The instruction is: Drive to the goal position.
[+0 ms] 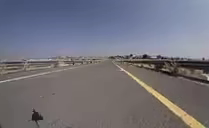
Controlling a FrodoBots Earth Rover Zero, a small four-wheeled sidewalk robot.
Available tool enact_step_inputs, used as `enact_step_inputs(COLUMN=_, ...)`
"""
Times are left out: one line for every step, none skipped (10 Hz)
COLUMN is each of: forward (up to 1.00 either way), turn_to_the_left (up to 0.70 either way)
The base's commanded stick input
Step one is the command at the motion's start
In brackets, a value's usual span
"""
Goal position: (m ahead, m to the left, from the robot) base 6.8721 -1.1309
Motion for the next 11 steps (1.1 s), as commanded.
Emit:
enact_step_inputs(forward=1.0, turn_to_the_left=0.0)
enact_step_inputs(forward=1.0, turn_to_the_left=0.0)
enact_step_inputs(forward=1.0, turn_to_the_left=0.0)
enact_step_inputs(forward=1.0, turn_to_the_left=0.0)
enact_step_inputs(forward=1.0, turn_to_the_left=0.0)
enact_step_inputs(forward=1.0, turn_to_the_left=0.0)
enact_step_inputs(forward=1.0, turn_to_the_left=0.0)
enact_step_inputs(forward=1.0, turn_to_the_left=0.0)
enact_step_inputs(forward=1.0, turn_to_the_left=0.0)
enact_step_inputs(forward=1.0, turn_to_the_left=0.0)
enact_step_inputs(forward=1.0, turn_to_the_left=0.0)
